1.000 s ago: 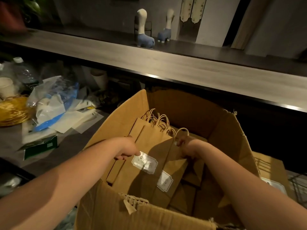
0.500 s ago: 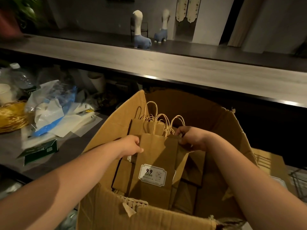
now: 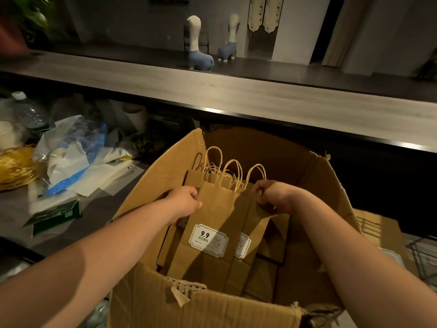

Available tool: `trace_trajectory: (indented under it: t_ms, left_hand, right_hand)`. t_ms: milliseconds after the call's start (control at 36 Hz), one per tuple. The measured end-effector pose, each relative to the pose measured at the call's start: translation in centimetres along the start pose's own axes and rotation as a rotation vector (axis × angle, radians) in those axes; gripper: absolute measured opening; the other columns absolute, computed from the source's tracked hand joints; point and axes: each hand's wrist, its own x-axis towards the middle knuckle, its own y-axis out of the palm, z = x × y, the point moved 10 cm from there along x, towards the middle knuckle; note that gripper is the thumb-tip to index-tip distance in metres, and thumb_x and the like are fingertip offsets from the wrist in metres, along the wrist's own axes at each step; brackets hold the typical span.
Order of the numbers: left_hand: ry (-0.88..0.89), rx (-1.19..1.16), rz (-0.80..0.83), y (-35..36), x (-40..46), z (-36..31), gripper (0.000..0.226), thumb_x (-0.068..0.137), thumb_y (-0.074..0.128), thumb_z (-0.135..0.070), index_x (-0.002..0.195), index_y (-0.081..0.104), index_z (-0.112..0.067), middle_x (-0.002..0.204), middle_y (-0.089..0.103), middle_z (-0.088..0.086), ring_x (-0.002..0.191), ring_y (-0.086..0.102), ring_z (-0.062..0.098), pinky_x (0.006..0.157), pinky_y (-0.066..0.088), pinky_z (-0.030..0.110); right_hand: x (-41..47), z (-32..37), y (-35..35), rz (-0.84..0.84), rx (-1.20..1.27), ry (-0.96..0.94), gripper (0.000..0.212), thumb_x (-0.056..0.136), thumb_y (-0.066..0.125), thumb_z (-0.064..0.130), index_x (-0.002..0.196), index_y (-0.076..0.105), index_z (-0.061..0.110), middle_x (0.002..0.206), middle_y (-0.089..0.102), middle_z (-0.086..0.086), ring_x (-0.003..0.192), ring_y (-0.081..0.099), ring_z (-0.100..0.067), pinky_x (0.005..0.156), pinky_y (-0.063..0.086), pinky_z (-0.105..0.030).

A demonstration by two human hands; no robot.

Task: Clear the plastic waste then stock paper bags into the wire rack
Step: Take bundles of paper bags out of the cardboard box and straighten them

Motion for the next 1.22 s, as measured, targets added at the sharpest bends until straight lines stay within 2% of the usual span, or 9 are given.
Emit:
trace_trajectory:
  t_ms: [361, 500, 556, 667, 750, 917, 1000, 1083, 1222]
  left_hand:
    - [0.081, -0.133, -0.021, -1.0, 0.3, -0.1, 0.006, 0.092, 0.061, -0.02, 0.091, 0.056, -0.021, 0.096, 0.06, 0.003, 0.088, 0.056, 0.019, 0.074, 0.044, 0.031]
    - [0.192, -0.375, -0.062, -2.3, 0.0, -2.1, 0.001, 0.095, 0.057, -0.017, 0.096, 0.057, -0.018, 0.097, 0.066, 0.011, 0.09, 0.065, 0.028, 0.081, 0.055, 0.043]
    - [0.215, -0.579, -0.053, -2.8, -0.1, -2.5, 0.006, 0.096, 0.054, -0.015, 0.101, 0.057, -0.017, 0.102, 0.069, 0.012, 0.095, 0.068, 0.029, 0.089, 0.054, 0.05]
    - [0.298, -0.847, -0.124, -4.5, -0.7, -3.8, 0.011, 0.098, 0.049, -0.01, 0.106, 0.054, -0.016, 0.107, 0.069, 0.011, 0.1, 0.068, 0.025, 0.093, 0.052, 0.047]
    - [0.369, -0.921, -0.225, -6.0, -1.4, -4.2, 0.016, 0.097, 0.049, -0.006, 0.105, 0.054, -0.019, 0.108, 0.068, 0.007, 0.102, 0.067, 0.02, 0.091, 0.053, 0.043]
    - [0.457, -1.116, -0.112, -6.6, -2.8, -5.1, 0.025, 0.089, 0.06, -0.003, 0.107, 0.058, -0.02, 0.107, 0.069, 0.007, 0.104, 0.066, 0.022, 0.086, 0.053, 0.038]
    - [0.42, -0.92, 0.073, -4.4, -3.1, -5.9, 0.034, 0.07, 0.077, -0.01, 0.1, 0.066, -0.021, 0.106, 0.07, 0.009, 0.103, 0.066, 0.026, 0.094, 0.05, 0.042]
    - [0.316, -0.525, 0.097, -2.1, -2.8, -5.5, 0.024, 0.08, 0.073, -0.009, 0.093, 0.063, -0.027, 0.094, 0.065, -0.01, 0.088, 0.058, 0.001, 0.077, 0.044, 0.013]
    - [0.138, -0.339, 0.173, 0.5, -1.8, -3.5, 0.026, 0.087, 0.069, -0.034, 0.111, 0.059, -0.03, 0.103, 0.054, -0.013, 0.105, 0.047, 0.013, 0.092, 0.034, 0.027]
  right_hand:
    - [0.7, -0.1, -1.1, -0.161, 0.003, -0.055, 0.036, 0.092, 0.052, -0.003, 0.102, 0.058, 0.031, 0.114, 0.055, -0.01, 0.095, 0.062, -0.026, 0.061, 0.056, -0.029]
    - [0.4, 1.3, -3.1, -0.413, -0.223, -0.121, 0.041, 0.083, 0.067, 0.01, 0.105, 0.05, 0.039, 0.136, 0.035, -0.004, 0.119, 0.043, -0.03, 0.097, 0.051, -0.047]
    - [-0.1, 1.6, -2.2, -0.299, -0.115, -0.14, 0.051, 0.082, 0.067, 0.007, 0.121, 0.048, 0.034, 0.136, 0.037, -0.006, 0.118, 0.047, -0.029, 0.095, 0.053, -0.043]
    - [-2.1, 3.5, 3.8, 0.364, 0.257, -0.262, 0.068, 0.076, 0.064, -0.005, 0.137, 0.043, 0.015, 0.133, 0.056, -0.015, 0.123, 0.056, -0.035, 0.108, 0.042, -0.052]
    - [-4.0, 6.3, 5.7, 0.532, 0.243, -0.443, 0.064, 0.077, 0.061, -0.005, 0.137, 0.045, 0.011, 0.136, 0.056, -0.015, 0.127, 0.054, -0.034, 0.109, 0.041, -0.049]
    - [-2.6, 8.2, 3.1, 0.06, 0.373, -0.573, 0.031, 0.088, 0.064, 0.002, 0.118, 0.062, 0.011, 0.119, 0.069, -0.01, 0.113, 0.065, -0.026, 0.103, 0.047, -0.053]
    - [-2.9, 8.3, 1.8, -0.036, 0.443, -0.654, 0.028, 0.079, 0.067, 0.004, 0.105, 0.071, 0.011, 0.113, 0.071, -0.014, 0.112, 0.064, -0.032, 0.102, 0.047, -0.055]
    - [-3.5, 8.5, 1.0, -0.12, 0.278, -0.68, 0.027, 0.081, 0.064, -0.003, 0.104, 0.072, 0.01, 0.11, 0.07, -0.013, 0.11, 0.064, -0.029, 0.098, 0.05, -0.05]
    - [-2.2, 7.2, 2.1, -0.12, 0.089, -0.577, 0.035, 0.084, 0.063, -0.006, 0.111, 0.064, 0.016, 0.112, 0.065, -0.003, 0.108, 0.06, -0.018, 0.1, 0.049, -0.043]
